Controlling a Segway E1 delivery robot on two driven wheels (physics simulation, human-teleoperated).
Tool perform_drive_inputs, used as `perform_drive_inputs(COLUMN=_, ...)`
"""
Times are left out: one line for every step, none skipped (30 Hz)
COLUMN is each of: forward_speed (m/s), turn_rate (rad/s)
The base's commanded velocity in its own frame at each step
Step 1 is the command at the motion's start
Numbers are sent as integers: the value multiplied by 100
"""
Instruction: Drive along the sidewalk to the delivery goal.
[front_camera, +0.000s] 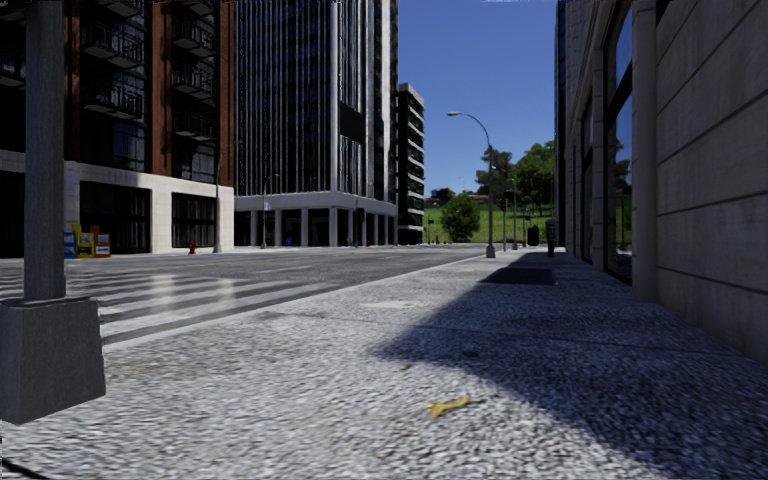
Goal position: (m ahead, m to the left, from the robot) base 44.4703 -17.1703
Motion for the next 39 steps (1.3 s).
perform_drive_inputs(forward_speed=200, turn_rate=-41)
perform_drive_inputs(forward_speed=200, turn_rate=-41)
perform_drive_inputs(forward_speed=200, turn_rate=-41)
perform_drive_inputs(forward_speed=200, turn_rate=-41)
perform_drive_inputs(forward_speed=200, turn_rate=-41)
perform_drive_inputs(forward_speed=200, turn_rate=-41)
perform_drive_inputs(forward_speed=200, turn_rate=-41)
perform_drive_inputs(forward_speed=200, turn_rate=-40)
perform_drive_inputs(forward_speed=200, turn_rate=-39)
perform_drive_inputs(forward_speed=200, turn_rate=-39)
perform_drive_inputs(forward_speed=200, turn_rate=-35)
perform_drive_inputs(forward_speed=200, turn_rate=-33)
perform_drive_inputs(forward_speed=200, turn_rate=-32)
perform_drive_inputs(forward_speed=200, turn_rate=-32)
perform_drive_inputs(forward_speed=200, turn_rate=-32)
perform_drive_inputs(forward_speed=200, turn_rate=-32)
perform_drive_inputs(forward_speed=200, turn_rate=-32)
perform_drive_inputs(forward_speed=200, turn_rate=-32)
perform_drive_inputs(forward_speed=200, turn_rate=-32)
perform_drive_inputs(forward_speed=200, turn_rate=-32)
perform_drive_inputs(forward_speed=200, turn_rate=-32)
perform_drive_inputs(forward_speed=200, turn_rate=-32)
perform_drive_inputs(forward_speed=200, turn_rate=-32)
perform_drive_inputs(forward_speed=200, turn_rate=-32)
perform_drive_inputs(forward_speed=200, turn_rate=-32)
perform_drive_inputs(forward_speed=200, turn_rate=-32)
perform_drive_inputs(forward_speed=200, turn_rate=-32)
perform_drive_inputs(forward_speed=200, turn_rate=-32)
perform_drive_inputs(forward_speed=200, turn_rate=-32)
perform_drive_inputs(forward_speed=200, turn_rate=-32)
perform_drive_inputs(forward_speed=200, turn_rate=-32)
perform_drive_inputs(forward_speed=200, turn_rate=-32)
perform_drive_inputs(forward_speed=200, turn_rate=-32)
perform_drive_inputs(forward_speed=200, turn_rate=-32)
perform_drive_inputs(forward_speed=200, turn_rate=-32)
perform_drive_inputs(forward_speed=200, turn_rate=-32)
perform_drive_inputs(forward_speed=200, turn_rate=-32)
perform_drive_inputs(forward_speed=200, turn_rate=-32)
perform_drive_inputs(forward_speed=200, turn_rate=-32)
